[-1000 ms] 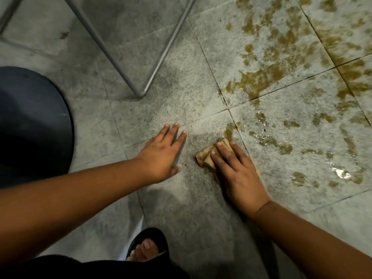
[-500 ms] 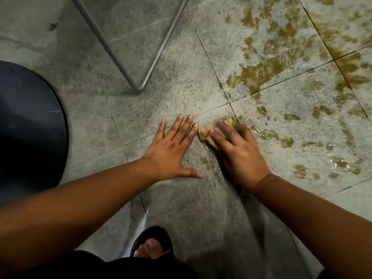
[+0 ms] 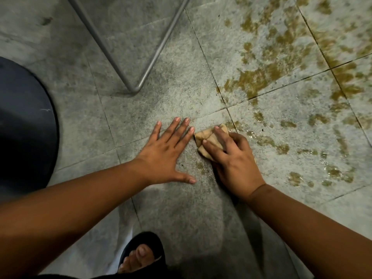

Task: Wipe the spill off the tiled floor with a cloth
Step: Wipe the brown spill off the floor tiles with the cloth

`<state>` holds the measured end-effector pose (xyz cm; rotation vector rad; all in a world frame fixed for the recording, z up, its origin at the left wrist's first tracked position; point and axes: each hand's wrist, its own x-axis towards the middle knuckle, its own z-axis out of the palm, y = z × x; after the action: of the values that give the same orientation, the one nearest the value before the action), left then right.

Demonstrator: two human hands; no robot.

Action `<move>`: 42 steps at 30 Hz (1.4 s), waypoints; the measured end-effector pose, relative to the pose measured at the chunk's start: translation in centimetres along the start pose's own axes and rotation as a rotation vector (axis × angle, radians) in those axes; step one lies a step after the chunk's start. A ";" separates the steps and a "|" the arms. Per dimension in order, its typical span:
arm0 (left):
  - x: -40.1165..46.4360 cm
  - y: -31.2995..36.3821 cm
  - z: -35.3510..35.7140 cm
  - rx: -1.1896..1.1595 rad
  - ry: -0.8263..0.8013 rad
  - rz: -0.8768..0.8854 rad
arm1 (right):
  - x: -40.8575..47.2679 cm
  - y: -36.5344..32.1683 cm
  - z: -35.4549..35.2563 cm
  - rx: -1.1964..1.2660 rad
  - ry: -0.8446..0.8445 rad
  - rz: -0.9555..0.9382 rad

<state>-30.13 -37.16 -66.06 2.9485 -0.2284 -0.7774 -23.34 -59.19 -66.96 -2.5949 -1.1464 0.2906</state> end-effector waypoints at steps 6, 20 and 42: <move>-0.1 0.0 -0.3 -0.003 -0.016 0.005 | 0.0 -0.3 -0.7 0.009 -0.013 -0.009; -1.4 -0.4 0.1 -0.015 -0.023 -0.013 | -1.0 -2.7 -0.4 0.042 -0.101 -0.050; -2.7 -0.8 -0.1 0.006 -0.092 -0.007 | -4.5 -3.0 0.1 0.057 -0.099 -0.009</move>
<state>-32.29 -35.89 -64.72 2.9235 -0.2265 -0.9157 -28.41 -60.57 -65.76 -2.5502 -1.1650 0.4479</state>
